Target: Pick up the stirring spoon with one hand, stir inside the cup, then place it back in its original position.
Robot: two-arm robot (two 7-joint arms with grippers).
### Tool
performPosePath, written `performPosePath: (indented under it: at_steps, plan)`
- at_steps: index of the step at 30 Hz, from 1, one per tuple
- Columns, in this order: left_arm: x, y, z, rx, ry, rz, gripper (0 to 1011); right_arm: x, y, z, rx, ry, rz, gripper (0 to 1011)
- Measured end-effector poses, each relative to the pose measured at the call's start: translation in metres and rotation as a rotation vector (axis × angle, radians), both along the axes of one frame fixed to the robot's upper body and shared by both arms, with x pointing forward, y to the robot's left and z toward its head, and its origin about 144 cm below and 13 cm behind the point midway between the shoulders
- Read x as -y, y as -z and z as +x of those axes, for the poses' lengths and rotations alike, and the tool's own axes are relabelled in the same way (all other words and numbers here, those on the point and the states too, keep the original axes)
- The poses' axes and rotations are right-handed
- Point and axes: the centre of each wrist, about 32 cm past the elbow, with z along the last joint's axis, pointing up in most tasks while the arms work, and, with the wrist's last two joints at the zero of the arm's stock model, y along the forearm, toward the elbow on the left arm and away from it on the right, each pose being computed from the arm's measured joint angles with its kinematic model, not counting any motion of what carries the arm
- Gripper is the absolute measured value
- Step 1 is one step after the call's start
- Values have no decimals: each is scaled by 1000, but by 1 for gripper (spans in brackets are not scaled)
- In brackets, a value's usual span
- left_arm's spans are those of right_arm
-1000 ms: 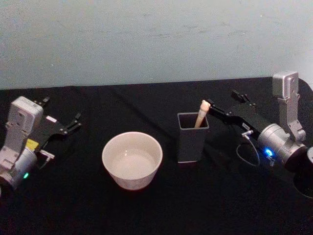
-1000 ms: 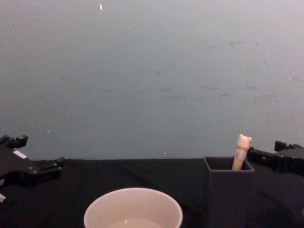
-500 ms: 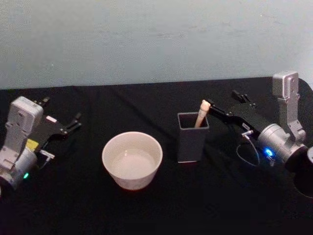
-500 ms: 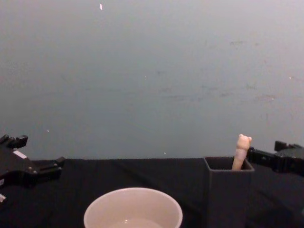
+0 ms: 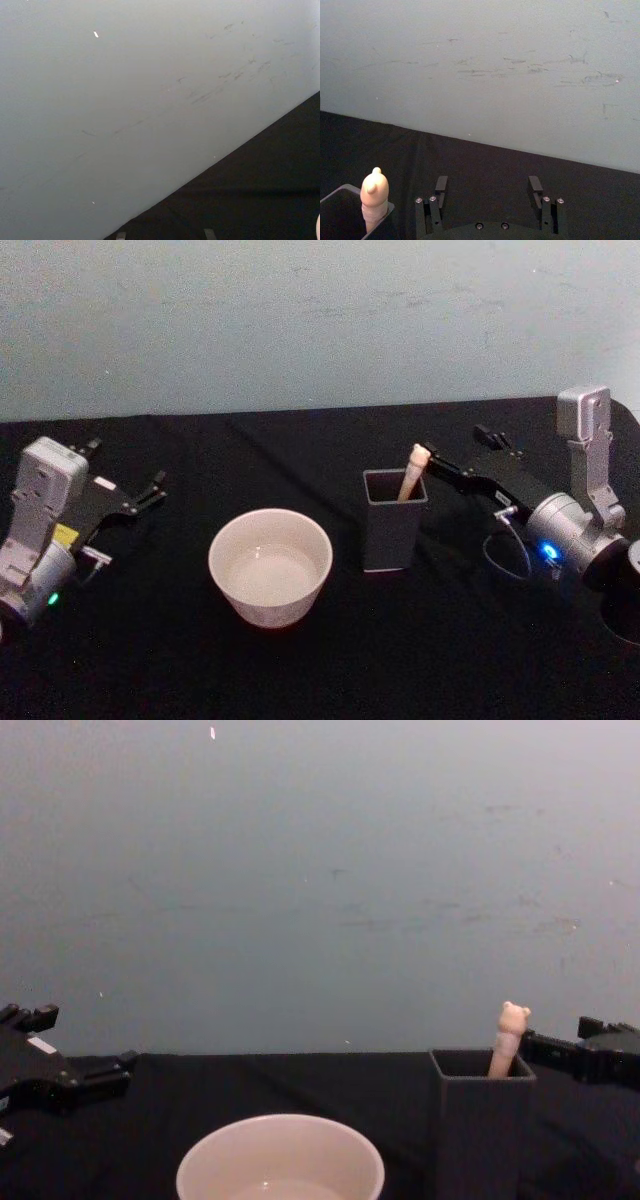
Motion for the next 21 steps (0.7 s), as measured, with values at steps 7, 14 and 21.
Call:
performPosePath:
  at_steps: [7,14,21]
  plan:
    - [0,0,0,0,0,0,1001,0,0,0,0,0,0,1003]
    - [0,0,0,0,0,0,1001,0,0,0,0,0,0,1002]
    - [0,0,0,0,0,0,1001,0,0,0,0,0,0,1002]
